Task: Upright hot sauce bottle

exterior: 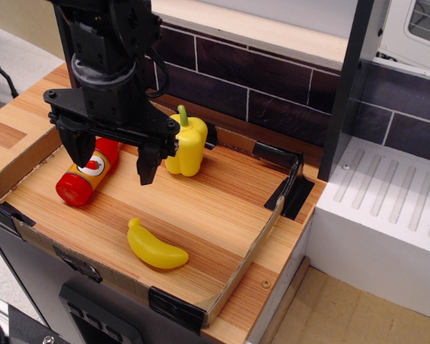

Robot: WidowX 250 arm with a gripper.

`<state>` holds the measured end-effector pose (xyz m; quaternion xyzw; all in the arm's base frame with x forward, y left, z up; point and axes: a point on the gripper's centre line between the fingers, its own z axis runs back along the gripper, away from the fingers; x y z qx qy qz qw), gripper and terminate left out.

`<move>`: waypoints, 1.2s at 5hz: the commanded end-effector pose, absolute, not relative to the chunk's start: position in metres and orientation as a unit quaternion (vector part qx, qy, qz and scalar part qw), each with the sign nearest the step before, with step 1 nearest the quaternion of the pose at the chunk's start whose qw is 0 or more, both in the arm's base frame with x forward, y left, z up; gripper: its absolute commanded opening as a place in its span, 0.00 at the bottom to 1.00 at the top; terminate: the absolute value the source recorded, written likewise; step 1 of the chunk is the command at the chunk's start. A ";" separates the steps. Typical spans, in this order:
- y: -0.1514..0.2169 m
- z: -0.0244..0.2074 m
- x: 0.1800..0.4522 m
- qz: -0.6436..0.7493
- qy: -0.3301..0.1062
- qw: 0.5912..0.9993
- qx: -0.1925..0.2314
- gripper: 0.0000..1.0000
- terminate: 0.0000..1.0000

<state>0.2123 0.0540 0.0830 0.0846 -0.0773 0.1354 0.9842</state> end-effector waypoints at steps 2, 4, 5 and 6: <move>0.085 0.093 0.222 0.139 -0.066 0.986 0.065 1.00 0.00; 0.138 0.101 0.246 0.113 -0.052 0.990 0.060 1.00 0.00; 0.147 0.094 0.261 0.111 -0.065 0.989 0.073 1.00 0.00; 0.143 0.079 0.276 0.094 -0.074 0.990 0.076 1.00 0.00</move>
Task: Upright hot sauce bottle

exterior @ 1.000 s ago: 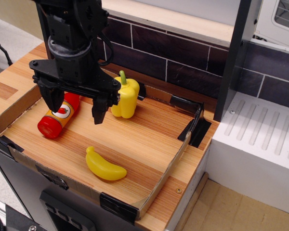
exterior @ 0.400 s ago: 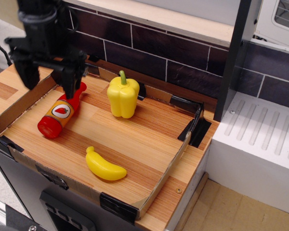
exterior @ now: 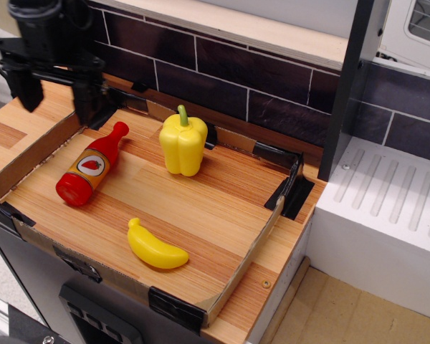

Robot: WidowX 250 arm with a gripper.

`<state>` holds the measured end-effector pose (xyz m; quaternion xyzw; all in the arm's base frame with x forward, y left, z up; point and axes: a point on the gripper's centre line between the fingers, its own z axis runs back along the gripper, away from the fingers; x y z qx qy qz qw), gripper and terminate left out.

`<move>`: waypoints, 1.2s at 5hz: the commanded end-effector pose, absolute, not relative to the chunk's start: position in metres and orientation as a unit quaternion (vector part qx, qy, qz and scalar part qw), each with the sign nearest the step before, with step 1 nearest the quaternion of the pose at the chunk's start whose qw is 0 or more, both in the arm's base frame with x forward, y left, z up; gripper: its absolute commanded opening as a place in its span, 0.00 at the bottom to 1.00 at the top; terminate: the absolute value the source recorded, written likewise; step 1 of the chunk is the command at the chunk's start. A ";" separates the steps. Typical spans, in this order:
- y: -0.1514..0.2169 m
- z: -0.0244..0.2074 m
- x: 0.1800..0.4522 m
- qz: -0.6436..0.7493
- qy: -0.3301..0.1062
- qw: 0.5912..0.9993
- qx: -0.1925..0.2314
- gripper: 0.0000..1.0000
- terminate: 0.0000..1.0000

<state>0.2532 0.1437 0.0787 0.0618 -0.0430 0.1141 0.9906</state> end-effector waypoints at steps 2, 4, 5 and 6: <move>0.131 0.058 0.294 0.097 -0.059 0.991 0.075 1.00 0.00; 0.131 0.041 0.313 0.090 -0.047 0.991 0.092 1.00 0.00; 0.131 0.035 0.316 0.088 -0.031 0.991 0.098 1.00 0.00; 0.133 0.031 0.316 0.087 -0.019 0.991 0.104 1.00 0.00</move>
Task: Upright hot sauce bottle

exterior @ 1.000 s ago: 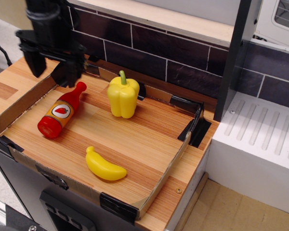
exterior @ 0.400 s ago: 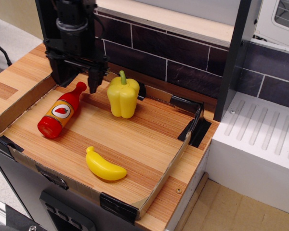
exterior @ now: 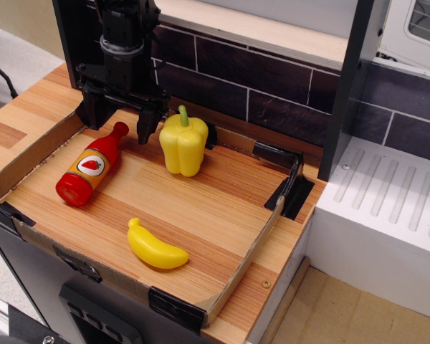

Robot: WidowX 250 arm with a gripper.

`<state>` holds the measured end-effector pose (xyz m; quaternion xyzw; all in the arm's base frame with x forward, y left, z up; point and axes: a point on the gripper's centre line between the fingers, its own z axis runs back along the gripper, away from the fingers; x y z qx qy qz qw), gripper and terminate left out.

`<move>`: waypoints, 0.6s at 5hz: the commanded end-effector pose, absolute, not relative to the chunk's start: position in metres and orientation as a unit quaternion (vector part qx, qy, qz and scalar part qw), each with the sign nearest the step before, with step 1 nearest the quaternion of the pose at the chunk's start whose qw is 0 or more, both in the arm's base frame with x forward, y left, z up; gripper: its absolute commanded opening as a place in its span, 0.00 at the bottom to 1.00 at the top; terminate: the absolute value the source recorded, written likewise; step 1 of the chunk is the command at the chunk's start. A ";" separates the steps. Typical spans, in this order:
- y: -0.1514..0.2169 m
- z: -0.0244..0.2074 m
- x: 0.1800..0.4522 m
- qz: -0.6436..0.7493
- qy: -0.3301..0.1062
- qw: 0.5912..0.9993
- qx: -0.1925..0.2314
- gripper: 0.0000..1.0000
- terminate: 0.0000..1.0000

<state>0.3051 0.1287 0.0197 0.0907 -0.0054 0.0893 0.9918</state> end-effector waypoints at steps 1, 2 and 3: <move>0.133 0.023 0.317 0.082 -0.014 0.991 0.109 1.00 0.00; 0.129 0.017 0.317 0.084 0.001 0.991 0.108 1.00 0.00; 0.127 0.014 0.315 0.087 0.001 0.991 0.105 0.00 0.00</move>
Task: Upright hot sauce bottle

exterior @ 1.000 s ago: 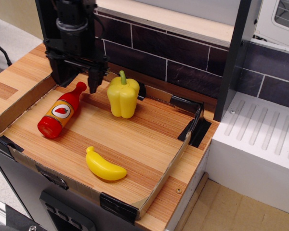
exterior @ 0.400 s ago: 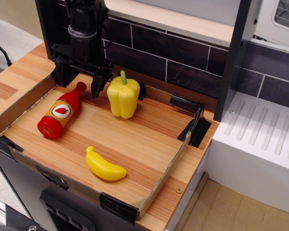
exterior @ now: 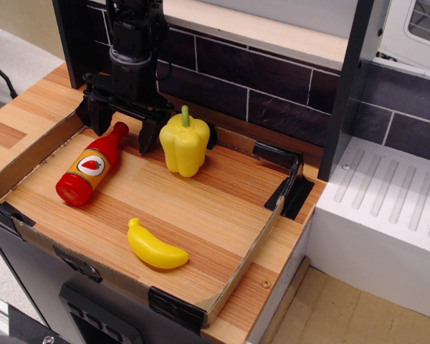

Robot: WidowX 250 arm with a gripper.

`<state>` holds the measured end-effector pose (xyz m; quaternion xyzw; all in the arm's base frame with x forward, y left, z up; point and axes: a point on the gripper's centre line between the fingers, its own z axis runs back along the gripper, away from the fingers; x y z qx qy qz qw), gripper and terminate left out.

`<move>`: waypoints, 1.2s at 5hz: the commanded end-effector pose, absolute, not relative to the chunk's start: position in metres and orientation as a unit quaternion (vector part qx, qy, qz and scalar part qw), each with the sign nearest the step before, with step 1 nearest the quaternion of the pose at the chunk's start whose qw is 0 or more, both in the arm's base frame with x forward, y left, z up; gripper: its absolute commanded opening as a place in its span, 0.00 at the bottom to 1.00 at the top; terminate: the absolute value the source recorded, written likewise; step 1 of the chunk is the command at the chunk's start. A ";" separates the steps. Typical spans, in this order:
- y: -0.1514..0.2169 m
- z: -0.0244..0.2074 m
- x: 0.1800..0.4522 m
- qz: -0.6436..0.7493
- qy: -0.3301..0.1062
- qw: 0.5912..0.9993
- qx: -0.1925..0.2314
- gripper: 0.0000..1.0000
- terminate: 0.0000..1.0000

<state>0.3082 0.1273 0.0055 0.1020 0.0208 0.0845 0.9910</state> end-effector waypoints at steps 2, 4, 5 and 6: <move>0.129 0.018 0.315 0.099 -0.014 0.992 0.079 0.00 0.00; 0.134 0.048 0.305 0.132 -0.092 0.983 0.087 0.00 0.00; 0.135 0.067 0.296 0.146 -0.153 0.972 0.098 0.00 0.00; 0.140 0.091 0.289 0.150 -0.211 0.962 0.086 0.00 0.00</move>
